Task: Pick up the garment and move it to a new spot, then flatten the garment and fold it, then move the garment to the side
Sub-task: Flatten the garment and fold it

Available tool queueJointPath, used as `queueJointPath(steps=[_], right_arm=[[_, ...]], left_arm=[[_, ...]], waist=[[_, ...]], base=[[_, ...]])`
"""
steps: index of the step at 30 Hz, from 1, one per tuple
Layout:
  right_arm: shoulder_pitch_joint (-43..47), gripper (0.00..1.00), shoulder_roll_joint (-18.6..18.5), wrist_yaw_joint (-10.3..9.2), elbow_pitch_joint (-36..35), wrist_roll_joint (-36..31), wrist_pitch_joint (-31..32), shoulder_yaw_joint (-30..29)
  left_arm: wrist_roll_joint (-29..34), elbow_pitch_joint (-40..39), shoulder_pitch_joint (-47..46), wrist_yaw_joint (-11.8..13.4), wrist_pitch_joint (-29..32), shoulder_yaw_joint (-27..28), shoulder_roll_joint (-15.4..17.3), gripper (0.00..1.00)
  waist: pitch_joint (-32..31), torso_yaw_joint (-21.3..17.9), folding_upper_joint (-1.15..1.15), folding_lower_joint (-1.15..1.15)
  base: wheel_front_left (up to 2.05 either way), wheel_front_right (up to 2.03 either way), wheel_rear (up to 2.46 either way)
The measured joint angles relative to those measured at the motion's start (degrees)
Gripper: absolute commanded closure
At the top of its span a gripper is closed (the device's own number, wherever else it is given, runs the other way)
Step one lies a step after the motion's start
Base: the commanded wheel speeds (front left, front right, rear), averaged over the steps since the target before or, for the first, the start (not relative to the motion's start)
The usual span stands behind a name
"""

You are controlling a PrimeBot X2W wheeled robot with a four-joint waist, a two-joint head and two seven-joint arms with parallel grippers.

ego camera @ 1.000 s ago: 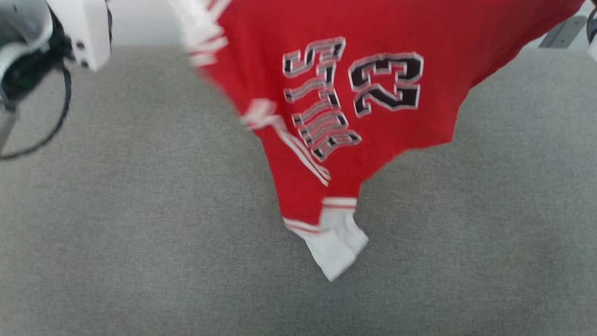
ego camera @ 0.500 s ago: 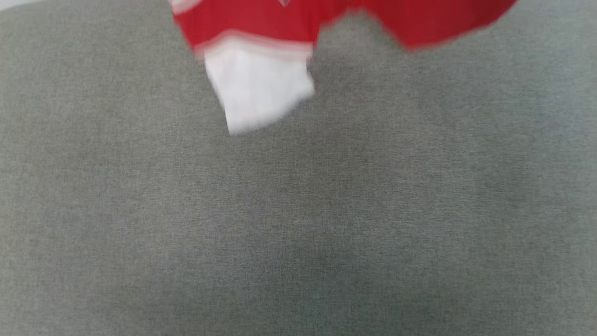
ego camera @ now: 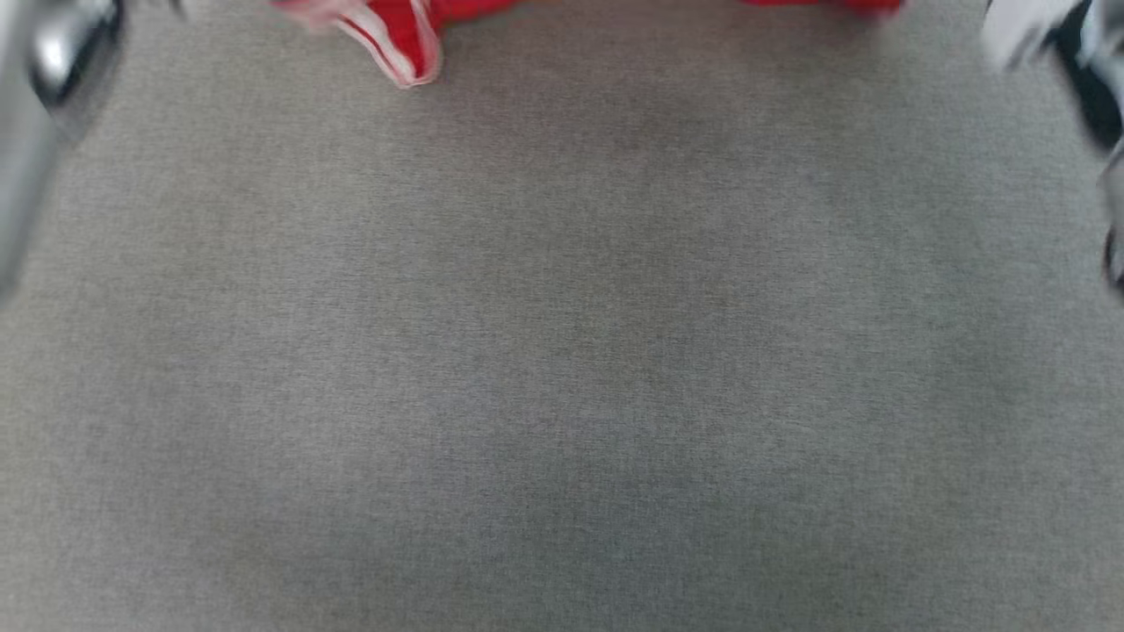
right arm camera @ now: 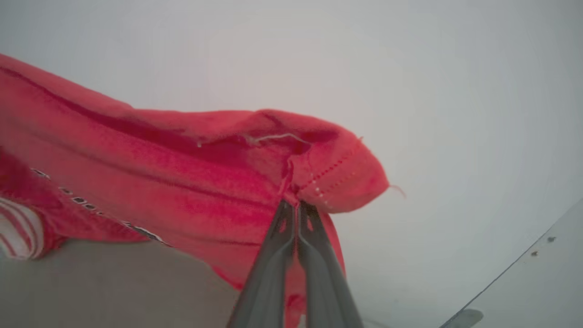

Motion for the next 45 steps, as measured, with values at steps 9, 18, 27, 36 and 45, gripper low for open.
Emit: queueJointPath(steps=[9, 18, 27, 36, 45], right_arm=[[15.61, 1.0, -4.0, 0.0, -6.41, 14.69, 12.34, 6.49], [31.8, 1.0, -9.48, -0.01, -19.98, 23.76, 22.96, 7.97], [47.68, 1.0, -14.74, -0.01, -33.54, 27.46, 31.27, 6.12], [61.69, 1.0, -17.4, -0.02, -44.37, 29.69, 37.71, 2.42], [67.87, 1.0, -16.21, -0.01, -50.15, 29.4, 39.55, -5.1]], left_arm=[[-17.78, -9.66, 16.7, -0.38, 15.26, -8.47, 4.89, 1.0], [-29.74, -24.97, 31.5, 3.24, 25.75, -11.02, 13.37, 1.0], [-35.75, -41.11, 44.37, 13.54, 29.11, -13.4, 19.92, 1.0], [-38.32, -49.0, 53.74, 18.68, 28.11, -16.44, 22.88, 1.0], [-38.32, -52.2, 54.13, 20.5, 29.19, -15.94, 27.31, 1.0]], waist=[[-1.0, 0.78, 0.0, 0.0], [-2.62, 0.33, 0.0, 0.0], [-4.77, 0.01, 0.0, 0.0], [-5.96, -0.06, 0.0, 0.0], [-6.14, -0.31, 0.0, 0.0]], base=[[0.0, 0.0, 0.0], [0.0, 0.0, 0.0], [0.0, 0.0, 0.0], [0.0, 0.0, 0.0], [0.0, 0.0, 0.0]])
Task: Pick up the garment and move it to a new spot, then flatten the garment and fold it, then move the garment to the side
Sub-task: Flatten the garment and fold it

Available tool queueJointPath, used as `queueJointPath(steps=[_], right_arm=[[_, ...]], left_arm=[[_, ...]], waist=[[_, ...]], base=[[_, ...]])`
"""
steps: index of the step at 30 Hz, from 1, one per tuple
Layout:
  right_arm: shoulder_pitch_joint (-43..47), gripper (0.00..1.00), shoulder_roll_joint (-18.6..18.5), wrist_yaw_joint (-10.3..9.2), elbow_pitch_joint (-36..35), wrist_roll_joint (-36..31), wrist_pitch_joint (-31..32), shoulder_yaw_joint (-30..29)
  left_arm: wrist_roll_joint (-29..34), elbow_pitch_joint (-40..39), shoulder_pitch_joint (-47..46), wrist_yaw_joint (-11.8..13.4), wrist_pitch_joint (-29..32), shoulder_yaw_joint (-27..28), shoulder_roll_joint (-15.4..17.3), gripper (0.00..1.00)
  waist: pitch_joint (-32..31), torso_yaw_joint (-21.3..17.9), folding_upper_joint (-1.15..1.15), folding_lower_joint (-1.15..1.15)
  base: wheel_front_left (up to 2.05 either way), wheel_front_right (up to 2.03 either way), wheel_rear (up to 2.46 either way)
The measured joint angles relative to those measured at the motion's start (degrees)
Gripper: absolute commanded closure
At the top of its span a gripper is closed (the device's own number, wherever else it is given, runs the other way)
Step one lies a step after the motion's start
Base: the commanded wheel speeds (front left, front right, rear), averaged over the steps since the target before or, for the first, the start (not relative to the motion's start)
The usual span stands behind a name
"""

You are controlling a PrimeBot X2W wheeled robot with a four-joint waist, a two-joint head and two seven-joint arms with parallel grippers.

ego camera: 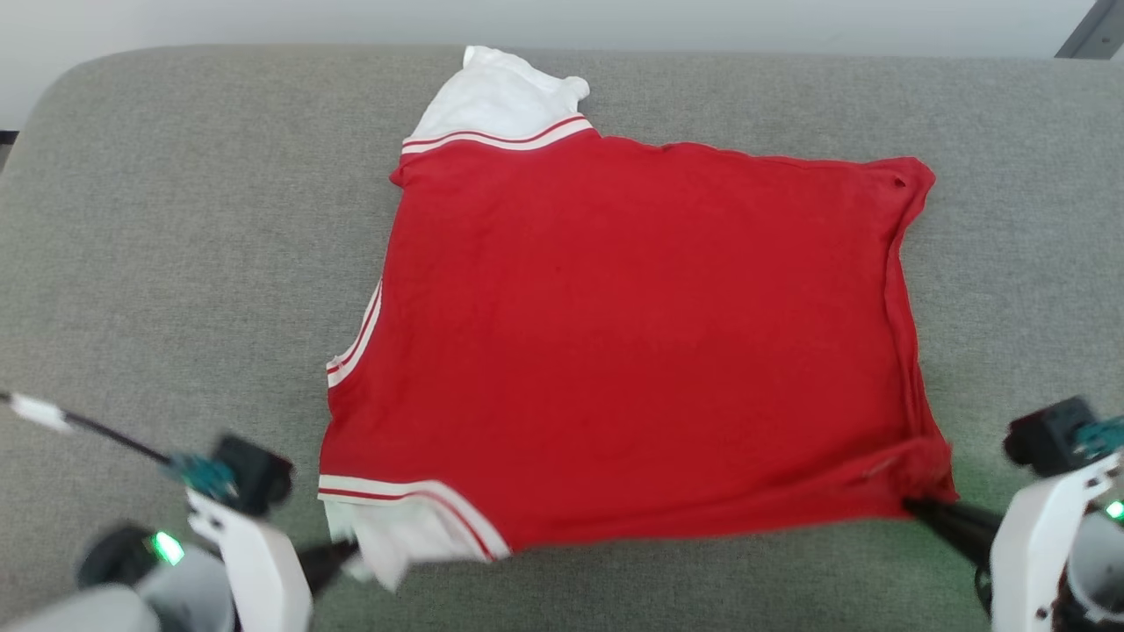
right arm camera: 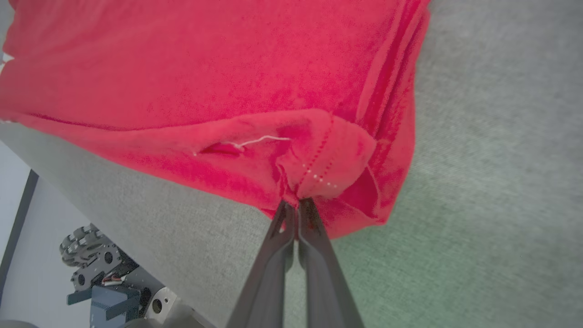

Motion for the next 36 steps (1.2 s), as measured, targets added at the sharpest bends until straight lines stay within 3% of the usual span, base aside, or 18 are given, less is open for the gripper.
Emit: queueJointPath(steps=[5, 10, 15, 22, 26, 31, 32, 33, 34, 35, 36], right_arm=[[-0.21, 1.0, 2.98, 0.0, -3.08, -2.71, 1.36, -5.41], [-4.24, 1.0, 6.48, 0.01, -4.61, -6.27, 3.6, -9.17], [-11.82, 1.0, 9.03, 0.0, -3.16, -10.45, 4.16, -8.7], [-23.42, 1.0, 10.78, 0.0, 6.03, -13.76, 1.82, -3.9], [-29.33, 1.0, 12.11, 0.0, 14.37, -14.51, -1.15, -0.45], [-32.49, 1.0, 13.0, 0.0, 19.72, -14.45, -2.66, 2.59], [-33.1, 0.9, 13.02, 0.0, 20.76, -14.46, -2.98, 3.46], [-33.64, 0.67, 13.02, 0.0, 21.64, -14.44, -3.43, 4.05], [-34.13, 0.5, 13.02, 0.0, 22.38, -14.28, -3.9, 4.63], [-34.66, 0.05, 13.02, 0.0, 23.32, -14.02, -4.12, 5.1], [-35.08, 0.0, 13.01, 0.0, 24.04, -14.01, -4.22, 5.57]], left_arm=[[4.2, -1.51, -6.19, -0.55, 1.22, 2.6, 3.41, 1.0], [9.23, 1.23, -14.58, -4.3, 3.6, 4.7, 2.92, 1.0], [13.41, 9.96, -22.81, -10.07, 6.32, 5.2, -1.66, 1.0], [17.74, 26.91, -31.51, -17.81, 6.01, 3.85, -11.02, 1.0], [18.85, 38.72, -34.55, -20.04, 4.05, 1.53, -16.99, 1.0], [17.01, 46.33, -35.15, -20.63, 2.97, 0.29, -20.28, 1.0], [16.69, 47.84, -35.34, -20.7, 3.0, -0.2, -20.85, 1.0], [16.15, 48.88, -35.45, -20.7, 3.16, -0.79, -21.38, 0.84], [15.06, 49.93, -35.46, -20.78, 3.57, -1.1, -21.9, 0.59], [13.66, 50.66, -35.47, -20.78, 4.14, -1.58, -22.29, 0.24], [12.59, 51.21, -35.48, -20.78, 4.64, -1.83, -22.46, 0.0]], waist=[[0.6, -0.24, 0.0, 0.0], [1.73, -0.48, 0.0, 0.0], [3.46, -1.09, 0.0, 0.0], [6.47, -2.26, 0.0, 0.0], [8.26, -3.11, 0.0, 0.0], [9.11, -3.73, 0.0, 0.0], [9.24, -3.85, 0.0, 0.0], [9.33, -3.92, 0.0, 0.0], [9.36, -3.95, 0.0, 0.0], [9.33, -3.97, 0.0, 0.0], [9.26, -3.99, 0.0, 0.0]], base=[[0.0, 0.0, 0.0], [0.0, 0.0, 0.0], [0.0, 0.0, 0.0], [0.0, 0.0, 0.0], [0.0, 0.0, 0.0], [0.0, 0.0, 0.0], [0.0, 0.0, 0.0], [0.0, 0.0, 0.0], [0.0, 0.0, 0.0], [0.0, 0.0, 0.0], [0.0, 0.0, 0.0]])
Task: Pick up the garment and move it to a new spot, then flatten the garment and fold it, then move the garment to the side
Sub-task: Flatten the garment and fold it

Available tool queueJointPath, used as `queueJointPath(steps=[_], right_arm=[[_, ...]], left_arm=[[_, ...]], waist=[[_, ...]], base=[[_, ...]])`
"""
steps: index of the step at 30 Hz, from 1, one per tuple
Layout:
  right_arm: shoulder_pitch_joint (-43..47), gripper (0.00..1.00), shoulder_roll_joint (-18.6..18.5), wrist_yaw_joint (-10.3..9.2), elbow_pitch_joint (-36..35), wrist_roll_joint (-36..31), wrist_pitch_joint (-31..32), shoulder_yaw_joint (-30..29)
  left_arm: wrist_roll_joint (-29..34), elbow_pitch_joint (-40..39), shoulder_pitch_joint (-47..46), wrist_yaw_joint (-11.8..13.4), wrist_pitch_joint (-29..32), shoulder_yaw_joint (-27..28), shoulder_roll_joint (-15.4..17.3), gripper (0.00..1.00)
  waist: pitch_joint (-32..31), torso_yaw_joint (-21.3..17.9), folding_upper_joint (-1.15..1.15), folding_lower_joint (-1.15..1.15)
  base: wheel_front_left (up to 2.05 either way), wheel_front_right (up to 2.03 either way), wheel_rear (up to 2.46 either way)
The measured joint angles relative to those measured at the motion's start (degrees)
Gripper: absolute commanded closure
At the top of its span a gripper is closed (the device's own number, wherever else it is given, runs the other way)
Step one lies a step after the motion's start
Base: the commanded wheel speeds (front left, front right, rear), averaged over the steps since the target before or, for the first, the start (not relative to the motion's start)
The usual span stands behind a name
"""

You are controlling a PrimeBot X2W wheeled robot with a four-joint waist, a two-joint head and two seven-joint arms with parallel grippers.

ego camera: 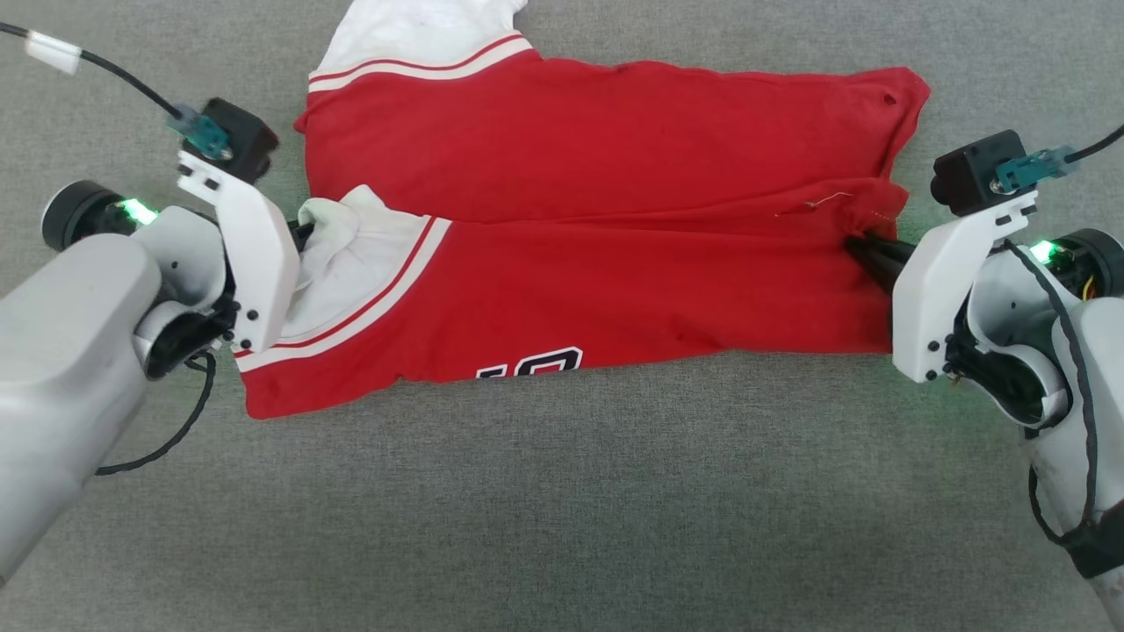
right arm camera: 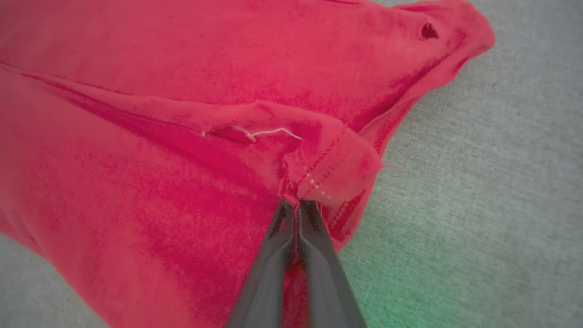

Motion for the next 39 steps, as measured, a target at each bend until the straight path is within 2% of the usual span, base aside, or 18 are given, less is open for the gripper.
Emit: queueJointPath(steps=[5, 10, 14, 16, 20, 29, 33, 39], right_arm=[[-0.93, 0.0, -0.41, 0.0, 2.46, 0.49, -1.55, 0.23], [-0.71, 0.0, -0.9, -0.01, 1.26, 0.62, -4.16, -1.03], [0.68, 0.0, -0.81, 0.0, -1.34, -0.55, -8.22, -4.97], [2.05, 0.0, 0.31, -0.01, -2.89, -1.13, -10.66, -7.68], [5.0, 0.0, 2.2, -0.01, -7.02, -4.1, -14.85, -12.32], [12.94, 0.0, 8.32, -0.01, -17.9, -10.33, -23.52, -21.39], [16.85, 0.0, 12.51, -0.01, -22.19, -12.6, -25.39, -24.82], [21.4, 0.0, 16.1, -0.01, -25.92, -13.97, -24.87, -27.65]], left_arm=[[-5.2, 1.53, -0.82, 0.0, 2.61, -0.38, 0.24, 0.0], [-6.64, 0.29, -2.21, 0.0, 3.26, -0.68, 1.89, 0.0], [-7.93, -1.85, -2.25, 0.03, 4.3, -0.36, 3.85, 0.0], [-9.06, -3.76, -1.88, 1.03, 5.23, -0.07, 5.11, 0.0], [-10.07, -9.61, 0.49, 3.85, 7.31, -0.26, 7.67, 0.0], [-14.02, -24.63, 8.1, 13.35, 10.0, -0.57, 13.93, 0.0], [-17.19, -27.62, 11.73, 18.12, 10.77, -0.31, 16.23, 0.0], [-19.92, -28.21, 14.95, 21.72, 10.12, 0.3, 17.77, 0.0]], waist=[[-0.85, 0.23, 0.0, 0.0], [-2.24, 0.71, 0.0, 0.0], [-3.41, 1.08, 0.0, 0.0], [-3.99, 1.15, 0.0, 0.0], [-4.88, 1.18, 0.0, 0.0], [-5.77, -0.05, 0.0, 0.0], [-5.83, -1.34, 0.0, 0.0], [-5.66, -3.13, 0.0, 0.0]], base=[[0.0, 0.0, 0.0], [0.0, 0.0, 0.0], [0.0, 0.0, 0.0], [0.0, 0.0, 0.0], [0.0, 0.0, 0.0], [0.0, 0.0, 0.0], [0.0, 0.0, 0.0], [0.0, 0.0, 0.0]])
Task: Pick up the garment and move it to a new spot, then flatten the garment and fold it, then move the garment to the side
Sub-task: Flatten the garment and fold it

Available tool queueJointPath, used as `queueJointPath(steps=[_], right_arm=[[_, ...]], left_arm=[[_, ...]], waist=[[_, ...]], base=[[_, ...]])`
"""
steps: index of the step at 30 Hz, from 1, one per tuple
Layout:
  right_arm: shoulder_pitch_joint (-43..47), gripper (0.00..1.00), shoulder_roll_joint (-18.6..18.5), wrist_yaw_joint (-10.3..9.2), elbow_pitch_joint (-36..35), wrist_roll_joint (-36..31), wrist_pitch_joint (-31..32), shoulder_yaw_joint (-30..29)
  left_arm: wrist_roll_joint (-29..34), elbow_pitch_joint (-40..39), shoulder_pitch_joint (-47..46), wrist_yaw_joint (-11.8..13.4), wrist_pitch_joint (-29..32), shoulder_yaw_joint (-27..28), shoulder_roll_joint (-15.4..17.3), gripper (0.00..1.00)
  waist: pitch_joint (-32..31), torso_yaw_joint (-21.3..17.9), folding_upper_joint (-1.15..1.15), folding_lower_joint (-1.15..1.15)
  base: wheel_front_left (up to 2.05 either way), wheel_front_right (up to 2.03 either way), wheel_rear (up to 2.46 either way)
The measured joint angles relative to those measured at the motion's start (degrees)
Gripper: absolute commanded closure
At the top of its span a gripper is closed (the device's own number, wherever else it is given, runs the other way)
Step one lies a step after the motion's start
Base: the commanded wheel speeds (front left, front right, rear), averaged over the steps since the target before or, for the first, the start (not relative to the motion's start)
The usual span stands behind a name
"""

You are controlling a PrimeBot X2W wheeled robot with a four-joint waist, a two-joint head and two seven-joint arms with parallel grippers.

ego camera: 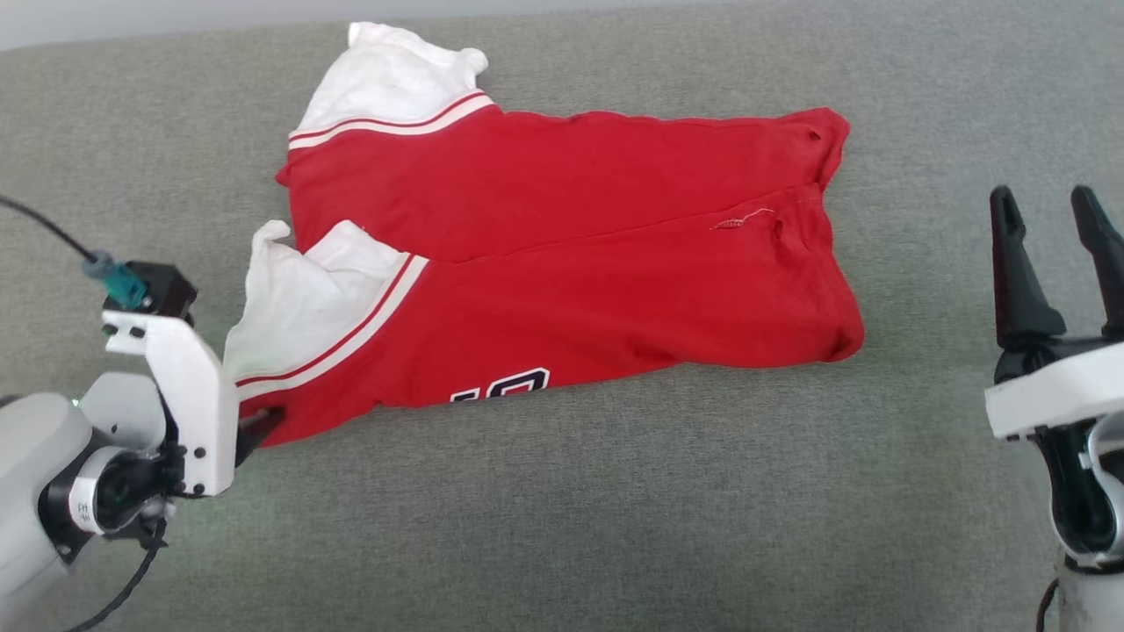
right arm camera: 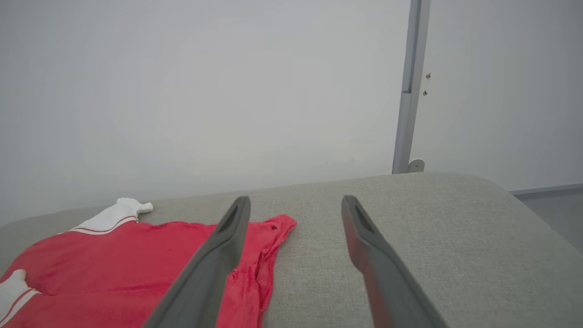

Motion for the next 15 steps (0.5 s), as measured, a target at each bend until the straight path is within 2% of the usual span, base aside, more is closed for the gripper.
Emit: queueJointPath(steps=[4, 7, 8, 9, 10, 15], right_arm=[[1.92, 0.0, 0.93, 0.0, -0.93, -0.08, 1.78, -0.1], [3.17, 0.0, 1.1, 0.0, -0.64, 0.6, 4.13, 0.82], [3.46, 0.0, 0.7, 0.0, -0.36, 1.05, 5.09, 1.6], [3.63, 0.0, 0.74, 0.01, 0.05, 2.04, 5.83, 1.96], [3.7, 0.0, 0.63, 0.01, 0.65, 2.75, 6.88, 2.08], [3.87, 0.0, -1.71, 0.0, 4.65, 4.85, 13.38, 4.35]], left_arm=[[-1.82, 2.61, 1.75, 0.14, -1.26, 0.68, -0.87, 0.0], [-2.33, 5.04, 2.22, -1.22, -1.79, 0.7, -2.08, 0.0], [-2.67, 5.93, 2.26, -2.01, -1.98, 0.83, -2.53, 0.25], [-2.83, 6.65, 2.25, -2.91, -2.33, 0.89, -3.01, 0.83], [-2.93, 7.43, 2.25, -3.49, -2.46, 0.93, -3.55, 1.0], [-2.68, 10.46, 1.44, -6.36, -2.27, 0.55, -6.03, 1.0]], waist=[[0.05, -0.79, 0.0, 0.0], [0.02, -1.04, 0.0, 0.0], [0.01, -1.02, 0.0, 0.0], [0.02, -0.98, 0.0, 0.0], [0.05, -0.85, 0.0, 0.0], [0.12, 0.2, 0.0, 0.0]], base=[[0.0, 0.0, 0.0], [0.0, 0.0, 0.0], [0.0, 0.0, 0.0], [0.0, 0.0, 0.0], [0.0, 0.0, 0.0], [0.0, 0.0, 0.0]])
